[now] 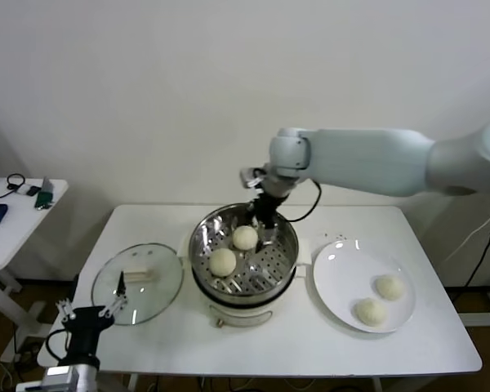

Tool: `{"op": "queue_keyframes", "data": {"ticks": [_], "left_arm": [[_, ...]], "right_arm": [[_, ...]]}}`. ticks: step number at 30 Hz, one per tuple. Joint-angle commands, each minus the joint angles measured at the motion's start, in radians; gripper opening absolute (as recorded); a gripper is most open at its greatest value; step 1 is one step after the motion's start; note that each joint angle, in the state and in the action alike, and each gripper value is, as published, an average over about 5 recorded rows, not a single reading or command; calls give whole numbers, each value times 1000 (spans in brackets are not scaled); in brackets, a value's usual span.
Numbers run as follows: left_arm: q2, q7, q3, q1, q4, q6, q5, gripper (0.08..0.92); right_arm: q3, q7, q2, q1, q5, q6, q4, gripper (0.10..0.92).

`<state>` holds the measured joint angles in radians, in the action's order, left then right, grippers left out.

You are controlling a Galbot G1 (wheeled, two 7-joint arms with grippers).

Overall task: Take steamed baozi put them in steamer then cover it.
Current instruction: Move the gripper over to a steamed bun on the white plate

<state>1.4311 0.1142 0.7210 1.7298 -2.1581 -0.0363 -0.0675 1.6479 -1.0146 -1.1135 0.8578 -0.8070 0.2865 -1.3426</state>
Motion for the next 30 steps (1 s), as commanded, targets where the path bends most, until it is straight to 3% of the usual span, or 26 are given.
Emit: {"op": "queue_keyframes", "data": {"ticks": [1, 6, 13, 30], "left_arm": [[1, 0, 3, 8, 0, -4, 1, 823], [3, 0, 5, 27, -7, -8, 1, 823], [11, 0, 7, 32, -3, -7, 6, 823], [25, 2, 0, 36, 21, -3, 33, 823]], "right_arm": [[39, -75, 368, 102, 183, -65, -204, 823], [-2, -84, 526, -17, 352, -83, -239, 823], [-186, -77, 635, -337, 546, -84, -182, 823], [-440, -84, 596, -706, 710, -103, -9, 823]]}}
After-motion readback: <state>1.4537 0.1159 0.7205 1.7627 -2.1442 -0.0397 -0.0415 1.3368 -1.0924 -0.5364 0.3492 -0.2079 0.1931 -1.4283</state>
